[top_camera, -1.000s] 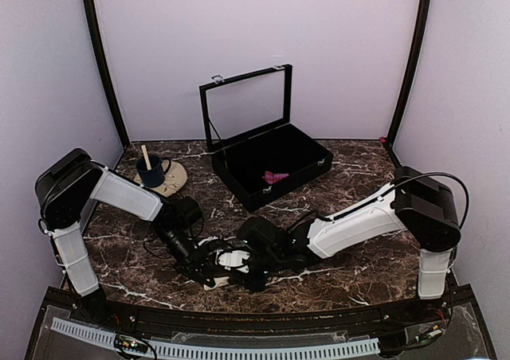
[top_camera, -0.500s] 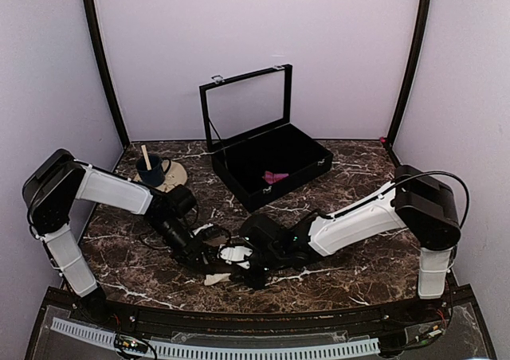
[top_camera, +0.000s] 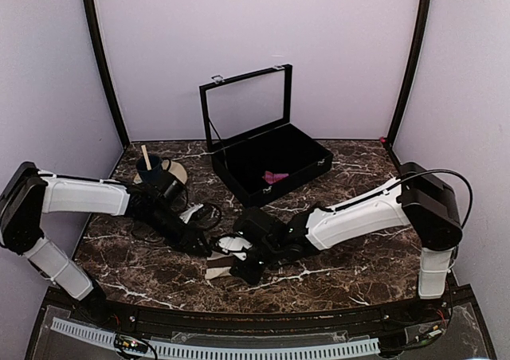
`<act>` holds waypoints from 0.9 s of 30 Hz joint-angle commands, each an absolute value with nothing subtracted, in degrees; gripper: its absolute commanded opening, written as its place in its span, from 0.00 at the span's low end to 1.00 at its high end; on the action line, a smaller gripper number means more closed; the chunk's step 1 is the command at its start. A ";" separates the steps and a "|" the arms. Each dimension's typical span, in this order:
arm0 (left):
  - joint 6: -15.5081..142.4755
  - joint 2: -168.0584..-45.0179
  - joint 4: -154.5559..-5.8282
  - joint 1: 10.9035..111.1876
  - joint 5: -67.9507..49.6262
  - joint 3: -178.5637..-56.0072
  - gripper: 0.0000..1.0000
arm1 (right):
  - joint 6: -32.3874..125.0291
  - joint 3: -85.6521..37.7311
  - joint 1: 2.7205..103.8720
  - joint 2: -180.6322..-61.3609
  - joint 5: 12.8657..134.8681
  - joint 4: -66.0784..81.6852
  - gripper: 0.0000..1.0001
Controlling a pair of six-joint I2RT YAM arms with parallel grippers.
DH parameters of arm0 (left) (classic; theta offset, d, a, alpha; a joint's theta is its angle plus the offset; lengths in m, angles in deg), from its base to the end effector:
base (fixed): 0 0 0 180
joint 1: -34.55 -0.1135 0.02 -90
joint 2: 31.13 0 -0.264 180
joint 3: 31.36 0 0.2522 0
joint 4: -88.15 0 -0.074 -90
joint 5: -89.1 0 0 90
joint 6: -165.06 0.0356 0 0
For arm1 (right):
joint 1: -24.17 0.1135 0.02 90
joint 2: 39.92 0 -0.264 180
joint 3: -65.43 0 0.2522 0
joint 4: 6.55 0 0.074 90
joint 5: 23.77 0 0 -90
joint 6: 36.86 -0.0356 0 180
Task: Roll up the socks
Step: Roll the sock at the center of the board.
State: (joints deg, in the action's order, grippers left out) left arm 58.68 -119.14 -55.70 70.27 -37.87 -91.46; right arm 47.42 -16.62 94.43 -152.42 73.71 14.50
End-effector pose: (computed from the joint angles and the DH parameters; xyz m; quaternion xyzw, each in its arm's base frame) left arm 0.2136 -0.1800 0.1672 0.2254 0.8991 -0.3711 0.0556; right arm 0.1329 0.3842 0.1441 -0.5212 0.7851 0.2510 0.2214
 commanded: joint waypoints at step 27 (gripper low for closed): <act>51.39 -86.59 -71.59 94.92 8.45 -71.22 0.30 | 39.55 -36.60 87.86 -162.60 98.23 37.36 0.00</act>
